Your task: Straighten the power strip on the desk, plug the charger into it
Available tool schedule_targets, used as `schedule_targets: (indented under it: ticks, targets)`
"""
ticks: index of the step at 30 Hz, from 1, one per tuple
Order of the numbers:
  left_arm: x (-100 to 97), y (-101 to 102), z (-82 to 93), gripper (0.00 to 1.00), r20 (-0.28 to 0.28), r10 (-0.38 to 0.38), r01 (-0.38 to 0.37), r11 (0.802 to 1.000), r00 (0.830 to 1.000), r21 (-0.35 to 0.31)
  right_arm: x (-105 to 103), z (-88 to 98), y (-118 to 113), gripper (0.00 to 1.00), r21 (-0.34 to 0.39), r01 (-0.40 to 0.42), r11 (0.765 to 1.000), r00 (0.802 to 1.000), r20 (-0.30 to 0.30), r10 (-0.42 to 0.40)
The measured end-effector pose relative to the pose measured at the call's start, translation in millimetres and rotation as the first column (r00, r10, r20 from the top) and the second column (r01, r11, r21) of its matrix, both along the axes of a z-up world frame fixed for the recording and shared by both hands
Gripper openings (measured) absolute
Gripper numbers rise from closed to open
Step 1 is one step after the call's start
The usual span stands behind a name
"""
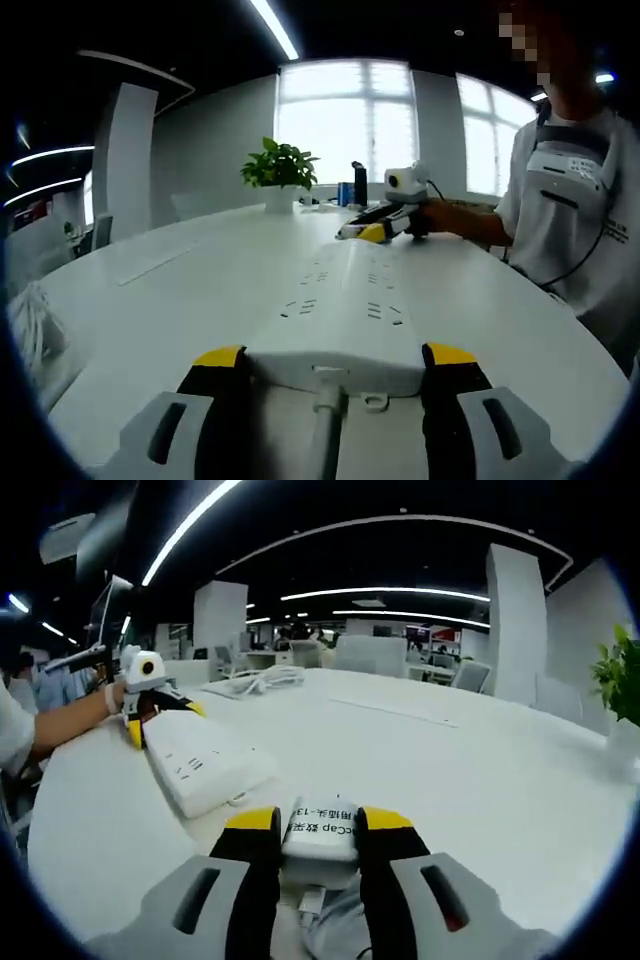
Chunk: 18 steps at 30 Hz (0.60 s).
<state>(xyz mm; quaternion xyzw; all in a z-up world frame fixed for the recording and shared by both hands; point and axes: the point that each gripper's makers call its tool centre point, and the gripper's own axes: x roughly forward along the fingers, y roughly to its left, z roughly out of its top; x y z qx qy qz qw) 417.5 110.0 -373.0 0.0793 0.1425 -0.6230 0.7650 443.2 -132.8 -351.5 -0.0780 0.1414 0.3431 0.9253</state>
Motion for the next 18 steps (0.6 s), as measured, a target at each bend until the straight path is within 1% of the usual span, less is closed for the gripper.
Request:
schedule_targets:
  ticks: [3,4,6,7,9,11,13,16,17,18]
  targets:
    - [-0.1,0.1,0.0,0.7,0.0,0.0,0.0,1.0,1.0,0.0,4.3,0.3,-1.7,0.29,0.04,-0.069,0.997,0.997,-0.03,0.07]
    - [-0.4,-0.1,0.0,0.7,0.0,0.0,0.0,1.0,1.0,0.0,5.2,0.3,-0.9,0.29,0.035,-0.115,0.993,0.993,-0.022,0.116]
    - [-0.3,0.0,0.0,0.7,0.0,0.0,0.0,1.0,1.0,0.0,6.7,0.0,-1.5,0.29,0.039,-0.148,0.988,0.989,-0.025,0.149]
    - [-0.3,0.1,-0.1,0.7,0.0,0.0,0.0,1.0,1.0,0.0,7.0,0.0,-1.0,0.29,0.034,-0.181,0.983,0.983,-0.022,0.181]
    - [-0.1,0.3,-0.1,0.7,0.0,0.001,-0.001,1.0,1.0,0.0,7.8,0.2,-0.9,0.29,0.03,-0.215,0.976,0.977,-0.012,0.215]
    - [0.1,0.6,-0.2,0.7,0.0,0.002,-0.002,1.0,1.0,0.001,5.4,0.3,1.6,0.29,0.015,-0.29,0.957,0.957,0.002,0.29]
    - [0.2,0.6,-0.3,0.7,0.0,0.003,-0.003,1.0,1.0,0.001,3.6,0.1,2.9,0.29,-0.002,-0.349,0.937,0.937,0.009,0.349]
    - [0.0,0.4,-0.4,0.7,0.0,0.005,-0.005,1.0,1.0,0.001,2.1,-0.2,3.6,0.29,0.004,-0.405,0.914,0.914,-0.002,0.405]
    - [-0.1,0.2,-0.5,0.7,0.0,0.005,-0.005,1.0,1.0,0.002,2.5,-0.2,3.6,0.29,0.005,-0.416,0.91,0.91,-0.007,0.416]
    - [-0.4,-0.1,-0.5,0.7,0.0,0.005,-0.005,1.0,1.0,0.001,1.7,-0.4,4.4,0.29,-0.005,-0.434,0.901,0.901,-0.002,0.434]
